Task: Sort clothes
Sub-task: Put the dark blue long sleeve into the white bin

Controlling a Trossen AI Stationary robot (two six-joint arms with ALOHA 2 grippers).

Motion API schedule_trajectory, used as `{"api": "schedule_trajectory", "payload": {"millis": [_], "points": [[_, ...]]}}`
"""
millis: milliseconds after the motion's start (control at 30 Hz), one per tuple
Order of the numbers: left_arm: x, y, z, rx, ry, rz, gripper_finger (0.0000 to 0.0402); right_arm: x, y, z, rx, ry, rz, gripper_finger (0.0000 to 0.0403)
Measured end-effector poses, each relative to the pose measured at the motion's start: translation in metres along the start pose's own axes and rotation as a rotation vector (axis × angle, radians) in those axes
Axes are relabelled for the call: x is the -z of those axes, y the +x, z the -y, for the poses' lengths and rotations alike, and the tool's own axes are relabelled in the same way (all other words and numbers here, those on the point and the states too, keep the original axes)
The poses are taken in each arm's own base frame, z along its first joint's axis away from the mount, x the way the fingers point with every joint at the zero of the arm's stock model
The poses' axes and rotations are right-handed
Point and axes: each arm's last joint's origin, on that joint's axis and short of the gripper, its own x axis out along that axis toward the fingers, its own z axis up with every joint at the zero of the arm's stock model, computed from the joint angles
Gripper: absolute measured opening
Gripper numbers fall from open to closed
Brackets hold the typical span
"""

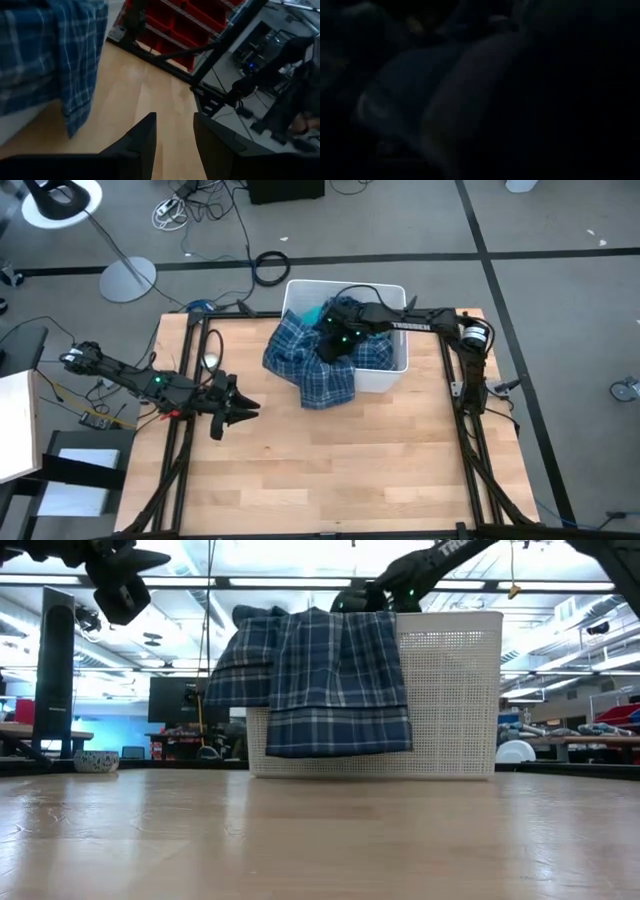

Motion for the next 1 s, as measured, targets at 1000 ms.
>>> {"api": "schedule_trajectory", "payload": {"millis": [1000], "points": [[-0.001,0.0,0.0,-0.003,-0.01,0.015,0.0136,0.074,-0.222,-0.047,-0.319,-0.16,0.51,0.0163]]}}
